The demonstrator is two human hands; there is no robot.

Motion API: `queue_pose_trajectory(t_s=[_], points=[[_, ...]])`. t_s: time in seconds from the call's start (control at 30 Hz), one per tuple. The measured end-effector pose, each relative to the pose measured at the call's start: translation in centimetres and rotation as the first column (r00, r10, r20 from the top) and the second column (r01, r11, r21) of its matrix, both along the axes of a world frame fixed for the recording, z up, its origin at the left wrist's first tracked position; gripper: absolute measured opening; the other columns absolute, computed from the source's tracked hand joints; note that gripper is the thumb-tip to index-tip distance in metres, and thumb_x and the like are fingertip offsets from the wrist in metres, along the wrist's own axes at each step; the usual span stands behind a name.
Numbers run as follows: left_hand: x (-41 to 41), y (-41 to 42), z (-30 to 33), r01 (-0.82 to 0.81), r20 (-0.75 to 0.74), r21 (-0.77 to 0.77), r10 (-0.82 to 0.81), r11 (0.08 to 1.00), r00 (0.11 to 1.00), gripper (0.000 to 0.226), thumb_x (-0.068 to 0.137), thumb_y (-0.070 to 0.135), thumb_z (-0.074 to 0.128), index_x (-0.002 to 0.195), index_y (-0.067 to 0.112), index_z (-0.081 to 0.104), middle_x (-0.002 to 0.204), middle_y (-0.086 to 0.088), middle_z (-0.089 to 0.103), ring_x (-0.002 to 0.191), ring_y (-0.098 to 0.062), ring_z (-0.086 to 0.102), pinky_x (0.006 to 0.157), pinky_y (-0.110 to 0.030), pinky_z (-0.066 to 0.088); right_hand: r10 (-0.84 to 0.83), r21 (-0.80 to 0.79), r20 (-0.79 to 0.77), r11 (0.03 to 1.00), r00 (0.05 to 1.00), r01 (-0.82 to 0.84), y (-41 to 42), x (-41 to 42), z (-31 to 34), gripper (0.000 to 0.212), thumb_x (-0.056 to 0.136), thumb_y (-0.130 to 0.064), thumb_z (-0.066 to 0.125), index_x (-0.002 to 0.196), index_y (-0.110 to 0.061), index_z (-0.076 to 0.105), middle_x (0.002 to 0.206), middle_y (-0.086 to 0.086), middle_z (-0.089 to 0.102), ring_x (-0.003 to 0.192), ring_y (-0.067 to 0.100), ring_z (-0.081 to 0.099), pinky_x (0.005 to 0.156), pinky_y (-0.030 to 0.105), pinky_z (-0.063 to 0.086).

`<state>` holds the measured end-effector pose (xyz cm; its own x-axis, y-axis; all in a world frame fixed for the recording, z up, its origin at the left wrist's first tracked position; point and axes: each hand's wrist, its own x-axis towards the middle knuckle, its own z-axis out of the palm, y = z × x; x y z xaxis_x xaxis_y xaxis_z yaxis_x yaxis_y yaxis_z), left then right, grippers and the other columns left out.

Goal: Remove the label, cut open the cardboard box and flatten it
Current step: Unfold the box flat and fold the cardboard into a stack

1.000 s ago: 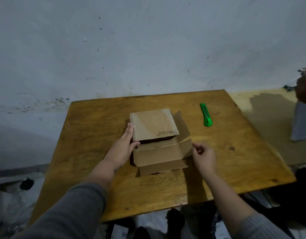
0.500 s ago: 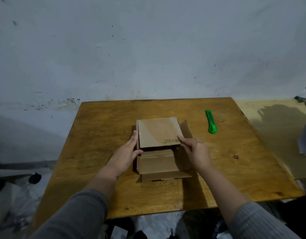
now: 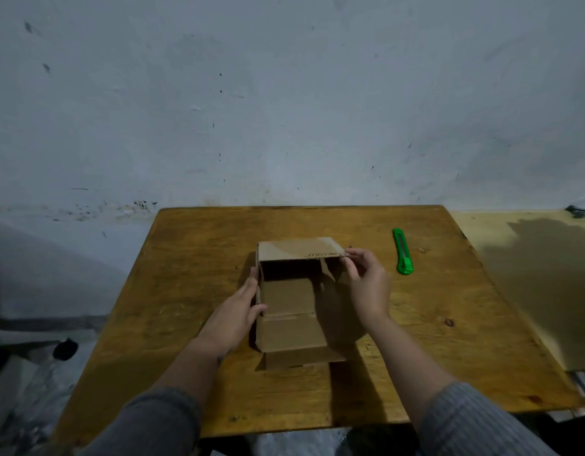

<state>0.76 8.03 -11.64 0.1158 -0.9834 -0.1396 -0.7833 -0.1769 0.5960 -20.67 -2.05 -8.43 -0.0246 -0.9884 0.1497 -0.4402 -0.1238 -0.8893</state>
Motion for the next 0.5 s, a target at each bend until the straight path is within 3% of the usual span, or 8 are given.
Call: queue_pose_trajectory(t_s=[0.2, 0.4, 0.5], points=[[-0.2, 0.1, 0.4, 0.000, 0.006, 0.013, 0.000, 1.000, 1.000, 0.074, 0.099, 0.037, 0.043, 0.149, 0.037, -0.011, 0.157, 0.018, 0.009, 0.134, -0.014, 0.039, 0.098, -0.028, 0.042, -0.008, 0.008, 0.143, 1.000, 0.990, 0.007, -1.1, 1.2, 0.6, 0.021, 0.087, -0.017, 0.063, 0.107, -0.019, 0.055, 0.101, -0.002, 0.066, 0.095, 0.011, 0.063, 0.074, 0.018, 0.050], [-0.1, 0.1, 0.0, -0.003, -0.024, 0.005, 0.003, 1.000, 1.000, 0.074, 0.099, 0.038, 0.040, 0.147, 0.039, -0.017, 0.159, 0.015, 0.004, 0.133, -0.014, 0.041, 0.099, -0.029, 0.045, 0.058, 0.029, 0.145, 0.998, 0.988, -0.063, -1.7, 2.4, -0.5, 0.047, 0.088, -0.004, 0.058, 0.124, -0.033, 0.053, 0.108, -0.016, 0.063, 0.105, 0.003, 0.059, 0.089, 0.025, 0.051], [-0.1, 0.1, -0.2, -0.030, -0.039, 0.016, 0.030, 0.999, 0.999, 0.072, 0.100, 0.037, 0.039, 0.147, 0.038, -0.016, 0.157, 0.017, 0.007, 0.130, -0.013, 0.044, 0.098, -0.030, 0.044, 0.049, 0.028, 0.085, 0.998, 0.995, -0.052, -3.1, 2.9, -1.1, 0.051, 0.089, -0.003, 0.056, 0.131, -0.033, 0.050, 0.116, -0.009, 0.065, 0.107, 0.005, 0.060, 0.091, 0.028, 0.052]])
